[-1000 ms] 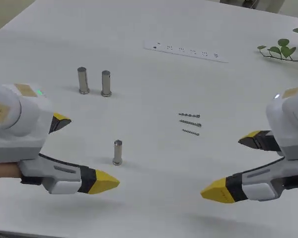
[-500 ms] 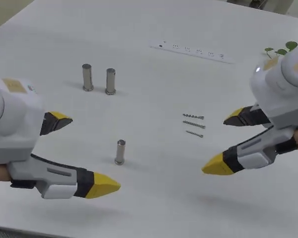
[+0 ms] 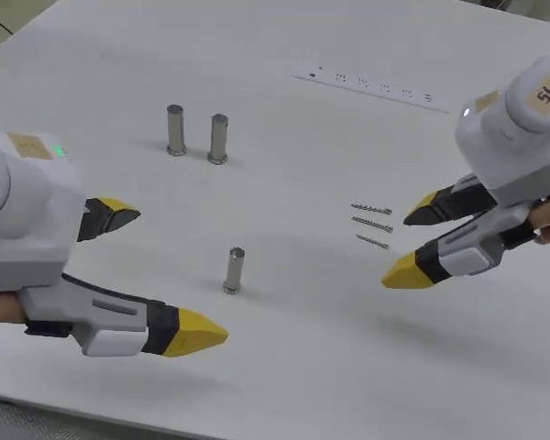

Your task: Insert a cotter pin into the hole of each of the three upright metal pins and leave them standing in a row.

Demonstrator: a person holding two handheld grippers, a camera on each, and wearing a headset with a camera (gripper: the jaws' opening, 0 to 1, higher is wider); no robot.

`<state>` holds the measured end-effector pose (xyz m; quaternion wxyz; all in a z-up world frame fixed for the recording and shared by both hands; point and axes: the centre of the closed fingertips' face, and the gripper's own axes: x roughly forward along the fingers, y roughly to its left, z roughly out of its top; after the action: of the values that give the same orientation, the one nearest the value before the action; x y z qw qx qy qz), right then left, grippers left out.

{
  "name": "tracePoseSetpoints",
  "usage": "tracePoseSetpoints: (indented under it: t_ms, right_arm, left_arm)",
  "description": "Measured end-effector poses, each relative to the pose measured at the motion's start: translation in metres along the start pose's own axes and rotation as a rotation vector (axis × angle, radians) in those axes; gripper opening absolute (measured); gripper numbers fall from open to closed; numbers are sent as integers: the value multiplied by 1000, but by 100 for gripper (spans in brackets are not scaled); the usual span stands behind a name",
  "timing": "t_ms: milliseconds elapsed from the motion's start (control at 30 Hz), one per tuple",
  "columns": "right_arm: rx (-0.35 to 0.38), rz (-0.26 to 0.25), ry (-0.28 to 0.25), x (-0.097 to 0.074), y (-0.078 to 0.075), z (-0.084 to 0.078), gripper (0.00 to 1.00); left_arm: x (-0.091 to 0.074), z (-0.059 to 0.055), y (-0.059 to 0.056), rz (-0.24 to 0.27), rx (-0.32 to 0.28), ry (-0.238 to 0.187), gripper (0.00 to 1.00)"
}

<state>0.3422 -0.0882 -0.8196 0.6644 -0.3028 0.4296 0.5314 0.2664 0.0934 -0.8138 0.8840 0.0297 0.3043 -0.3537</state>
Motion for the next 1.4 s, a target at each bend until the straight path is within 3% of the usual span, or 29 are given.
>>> tracePoseSetpoints:
  t_ms: [233, 433, 633, 800, 933, 1400]
  right_arm:
    - [-23, 34, -25, 9, -7, 9, 55]
    - [-45, 62, -8, 21, -14, 6, 46]
    - [-68, 59, 26, 29, -21, 1, 41]
    - [-98, 54, 51, 32, -26, -3, 30]
    - [-83, 52, 77, 36, -28, -6, 28]
    - [-95, 35, 112, 45, -38, -9, 14]
  left_arm:
    - [-2, -4, -5, -20, 11, 17, 99]
    - [-2, -10, -11, -35, 7, 36, 99]
    - [-3, -11, -14, -41, -3, 36, 99]
    - [-4, -11, -13, -36, -9, 36, 99]
    - [-5, -11, -14, -44, -35, 25, 90]
    - [-4, -6, -21, -73, -33, 5, 91]
